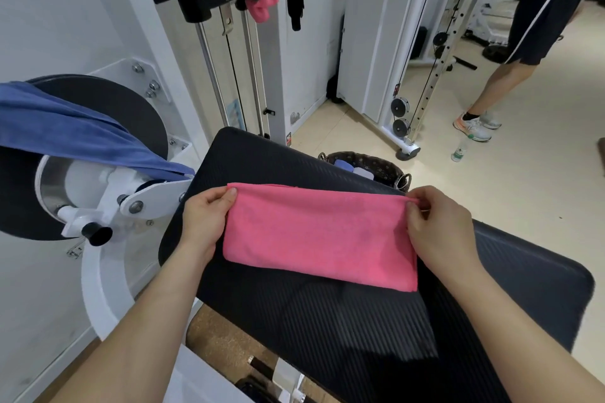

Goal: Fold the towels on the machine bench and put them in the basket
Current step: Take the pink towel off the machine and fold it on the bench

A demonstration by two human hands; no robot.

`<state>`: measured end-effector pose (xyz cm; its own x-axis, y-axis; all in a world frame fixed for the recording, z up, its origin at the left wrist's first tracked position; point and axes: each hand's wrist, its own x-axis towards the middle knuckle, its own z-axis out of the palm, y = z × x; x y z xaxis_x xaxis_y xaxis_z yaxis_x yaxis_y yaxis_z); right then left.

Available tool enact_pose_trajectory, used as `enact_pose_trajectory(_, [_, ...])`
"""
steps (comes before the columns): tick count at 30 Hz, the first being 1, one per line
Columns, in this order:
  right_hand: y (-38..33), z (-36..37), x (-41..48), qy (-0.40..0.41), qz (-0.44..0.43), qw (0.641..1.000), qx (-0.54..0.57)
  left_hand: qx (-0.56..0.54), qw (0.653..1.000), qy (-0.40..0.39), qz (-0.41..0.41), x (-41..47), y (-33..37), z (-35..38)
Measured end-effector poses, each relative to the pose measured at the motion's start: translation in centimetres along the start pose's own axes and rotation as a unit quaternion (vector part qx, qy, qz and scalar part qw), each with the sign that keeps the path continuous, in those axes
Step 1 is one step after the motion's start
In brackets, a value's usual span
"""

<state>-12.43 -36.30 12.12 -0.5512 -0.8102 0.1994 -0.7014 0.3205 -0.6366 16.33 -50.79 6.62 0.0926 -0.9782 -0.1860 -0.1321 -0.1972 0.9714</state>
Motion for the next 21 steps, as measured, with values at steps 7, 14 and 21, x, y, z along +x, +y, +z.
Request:
enact_pose_trajectory(7, [0.4,0.6,0.1,0.023,-0.022,0.998,-0.056,0.043,0.998,0.045,0.026,0.3,0.3,1.1])
enact_pose_trajectory(14, [0.4,0.0,0.9,-0.071,-0.026,0.991,-0.106,0.29,0.937,-0.011,0.195,0.6,0.6,0.8])
enact_pose_trajectory(21, [0.2,-1.5,2.5,-0.128,-0.063,0.975,-0.17,0.425,0.864,-0.08,0.258,1.0,1.4,1.4])
